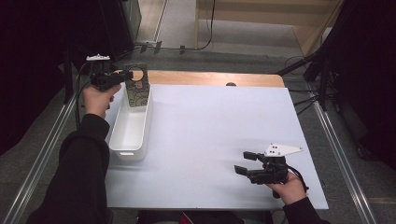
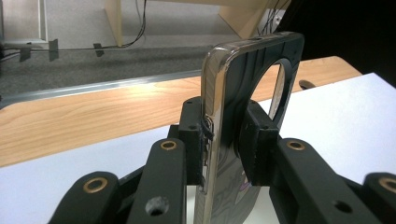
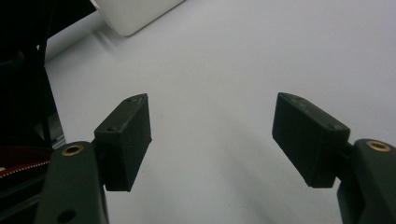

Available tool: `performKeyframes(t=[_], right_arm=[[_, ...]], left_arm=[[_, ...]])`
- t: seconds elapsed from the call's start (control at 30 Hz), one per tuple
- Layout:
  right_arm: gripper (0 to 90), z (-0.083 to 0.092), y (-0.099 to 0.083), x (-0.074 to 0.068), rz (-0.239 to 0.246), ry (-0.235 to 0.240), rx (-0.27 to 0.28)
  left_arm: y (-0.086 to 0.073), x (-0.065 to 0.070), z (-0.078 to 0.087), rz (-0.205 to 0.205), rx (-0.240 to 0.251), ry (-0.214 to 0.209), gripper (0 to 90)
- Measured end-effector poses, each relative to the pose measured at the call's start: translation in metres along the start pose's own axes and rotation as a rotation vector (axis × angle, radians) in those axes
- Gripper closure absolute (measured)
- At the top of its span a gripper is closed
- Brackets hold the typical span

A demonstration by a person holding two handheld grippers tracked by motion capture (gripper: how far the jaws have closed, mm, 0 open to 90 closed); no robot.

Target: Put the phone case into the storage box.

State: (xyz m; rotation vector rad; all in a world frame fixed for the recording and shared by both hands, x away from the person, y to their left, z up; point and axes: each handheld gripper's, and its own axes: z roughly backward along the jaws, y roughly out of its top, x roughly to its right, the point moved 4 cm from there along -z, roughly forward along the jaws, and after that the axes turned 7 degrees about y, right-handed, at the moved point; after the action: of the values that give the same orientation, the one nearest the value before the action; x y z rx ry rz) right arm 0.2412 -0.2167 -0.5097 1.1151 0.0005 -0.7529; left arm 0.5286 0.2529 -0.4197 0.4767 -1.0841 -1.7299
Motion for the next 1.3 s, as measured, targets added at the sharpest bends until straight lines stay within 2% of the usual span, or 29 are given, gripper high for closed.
performKeyframes(t=[0.13,0.2,0.47,0.6,0.7,0.8,0.93,1.0,1.13,1.23,1.3], right_arm=[[27.1,-0.001,-0.001,0.001,-0.012,0.003,-0.002],[27.1,-0.002,-0.001,0.001,-0.004,0.000,-0.008],[27.1,-0.004,-0.001,0.001,-0.006,0.004,-0.011],[27.1,-0.003,-0.001,0.001,-0.012,0.000,-0.010],[27.1,-0.003,-0.001,0.001,-0.011,0.002,-0.007],[27.1,-0.001,-0.001,0.002,-0.013,0.000,-0.001],[27.1,0.000,-0.001,0.002,-0.019,-0.003,0.000],[27.1,0.000,-0.001,0.002,-0.017,-0.003,-0.001],[27.1,-0.001,-0.001,0.003,-0.014,-0.001,-0.009],[27.1,-0.002,-0.001,0.002,-0.015,0.003,-0.007],[27.1,-0.001,-0.001,0.002,-0.017,0.003,-0.007]], left_arm=[[-0.001,-0.001,-0.001,-0.009,0.005,-0.005,72.0],[-0.002,-0.002,-0.001,-0.020,0.002,0.007,72.0],[-0.007,-0.004,-0.008,0.001,-0.015,0.014,72.0],[-0.010,-0.003,-0.014,-0.018,-0.020,0.019,72.0],[-0.012,-0.003,-0.016,-0.017,-0.030,0.013,71.6],[-0.014,-0.005,-0.017,-0.007,-0.045,0.005,71.3],[-0.017,-0.009,-0.016,0.014,-0.034,-0.005,70.8],[-0.018,-0.012,-0.017,0.055,-0.036,-0.036,68.6],[-0.019,-0.016,-0.017,0.061,-0.045,-0.044,58.6],[-0.020,-0.017,-0.017,0.069,-0.050,-0.049,56.2],[-0.020,-0.016,-0.018,0.052,-0.048,-0.039,54.8]])
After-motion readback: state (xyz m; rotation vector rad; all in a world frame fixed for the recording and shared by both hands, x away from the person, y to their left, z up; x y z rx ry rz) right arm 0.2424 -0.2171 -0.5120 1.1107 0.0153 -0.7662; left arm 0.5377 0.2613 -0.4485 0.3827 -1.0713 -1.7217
